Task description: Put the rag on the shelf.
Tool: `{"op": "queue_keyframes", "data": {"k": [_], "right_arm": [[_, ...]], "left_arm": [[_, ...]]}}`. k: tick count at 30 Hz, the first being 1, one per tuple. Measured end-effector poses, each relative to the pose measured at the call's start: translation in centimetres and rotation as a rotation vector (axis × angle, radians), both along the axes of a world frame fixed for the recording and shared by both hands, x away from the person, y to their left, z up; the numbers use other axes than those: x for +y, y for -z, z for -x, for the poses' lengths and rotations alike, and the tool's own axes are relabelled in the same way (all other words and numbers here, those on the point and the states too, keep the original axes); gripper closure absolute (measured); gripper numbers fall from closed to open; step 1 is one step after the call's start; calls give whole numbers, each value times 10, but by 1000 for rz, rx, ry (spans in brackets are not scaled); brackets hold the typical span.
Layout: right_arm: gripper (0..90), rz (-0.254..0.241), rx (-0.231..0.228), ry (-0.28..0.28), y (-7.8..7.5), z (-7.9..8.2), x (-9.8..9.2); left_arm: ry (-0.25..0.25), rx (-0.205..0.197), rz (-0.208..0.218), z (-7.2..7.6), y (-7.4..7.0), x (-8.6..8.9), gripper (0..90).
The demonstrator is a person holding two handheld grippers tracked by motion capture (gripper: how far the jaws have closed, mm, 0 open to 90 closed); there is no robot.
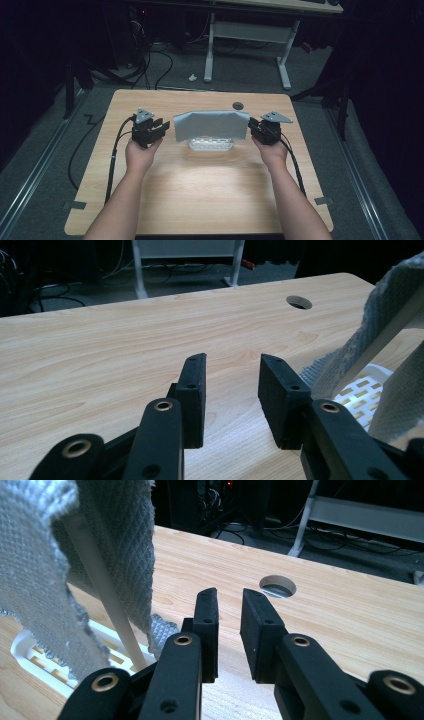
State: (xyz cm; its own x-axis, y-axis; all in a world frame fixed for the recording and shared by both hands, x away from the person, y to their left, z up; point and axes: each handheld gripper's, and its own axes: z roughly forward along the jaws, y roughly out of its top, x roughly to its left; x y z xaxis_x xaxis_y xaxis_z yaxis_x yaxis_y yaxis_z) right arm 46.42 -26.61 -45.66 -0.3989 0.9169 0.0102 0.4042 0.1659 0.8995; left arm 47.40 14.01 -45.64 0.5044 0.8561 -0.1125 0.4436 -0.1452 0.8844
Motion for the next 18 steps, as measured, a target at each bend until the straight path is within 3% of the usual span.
{"op": "queue_keyframes", "data": {"k": [11,18], "right_arm": [[715,12,-9,11,-5,4,-2],[670,31,-37,9,-17,17,-5]], "left_arm": [[-24,-24,-38,6,-2,7,597],[-28,-29,-57,18,0,18,556]]}}
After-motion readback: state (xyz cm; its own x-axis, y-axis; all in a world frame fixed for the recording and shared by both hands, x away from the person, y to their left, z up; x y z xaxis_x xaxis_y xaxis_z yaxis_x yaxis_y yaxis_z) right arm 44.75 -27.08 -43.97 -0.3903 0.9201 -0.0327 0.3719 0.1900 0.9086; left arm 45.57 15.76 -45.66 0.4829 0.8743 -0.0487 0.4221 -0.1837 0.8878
